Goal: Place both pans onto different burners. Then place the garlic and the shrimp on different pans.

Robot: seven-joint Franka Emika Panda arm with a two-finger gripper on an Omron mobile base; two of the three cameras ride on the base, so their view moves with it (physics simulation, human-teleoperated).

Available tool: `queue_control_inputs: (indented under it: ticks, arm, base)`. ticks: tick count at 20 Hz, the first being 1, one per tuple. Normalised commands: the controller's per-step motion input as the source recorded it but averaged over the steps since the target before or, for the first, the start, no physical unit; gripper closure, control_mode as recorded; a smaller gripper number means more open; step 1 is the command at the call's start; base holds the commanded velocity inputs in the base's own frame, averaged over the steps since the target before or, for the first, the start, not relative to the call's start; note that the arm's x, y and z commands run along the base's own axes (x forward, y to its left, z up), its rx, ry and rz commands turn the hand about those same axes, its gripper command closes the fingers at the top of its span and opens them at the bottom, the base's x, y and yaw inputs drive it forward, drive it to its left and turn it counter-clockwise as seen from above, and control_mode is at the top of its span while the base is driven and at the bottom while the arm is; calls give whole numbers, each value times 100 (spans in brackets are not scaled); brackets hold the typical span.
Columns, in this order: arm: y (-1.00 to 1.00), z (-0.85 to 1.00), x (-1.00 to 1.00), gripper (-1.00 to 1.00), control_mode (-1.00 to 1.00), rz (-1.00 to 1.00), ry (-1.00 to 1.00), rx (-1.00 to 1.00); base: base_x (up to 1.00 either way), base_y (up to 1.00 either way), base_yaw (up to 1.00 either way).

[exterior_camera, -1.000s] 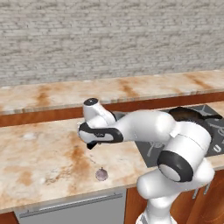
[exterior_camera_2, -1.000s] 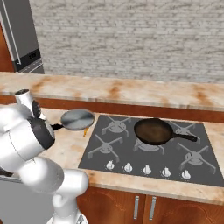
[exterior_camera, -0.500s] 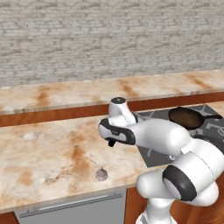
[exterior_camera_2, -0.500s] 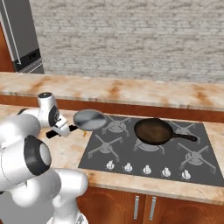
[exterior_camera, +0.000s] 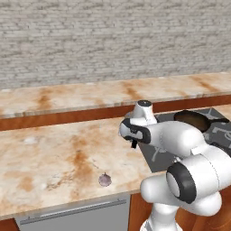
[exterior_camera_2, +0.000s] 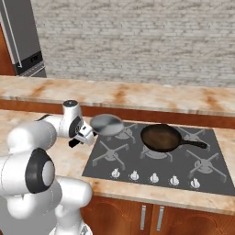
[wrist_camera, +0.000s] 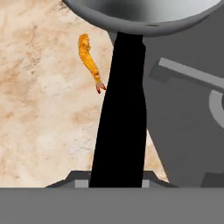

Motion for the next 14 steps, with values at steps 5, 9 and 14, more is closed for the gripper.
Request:
queue_control_inputs:
  ticks: [5,9,14]
  arm:
    - [-62,0,33,100,-100,5,0,0]
    - [-55,0,25,100,-100,5,2,0]
    - [-48,-2,32,100,-100,5,2,0]
  base:
    - [0,0,0]
    - [0,0,0]
    - [0,0,0]
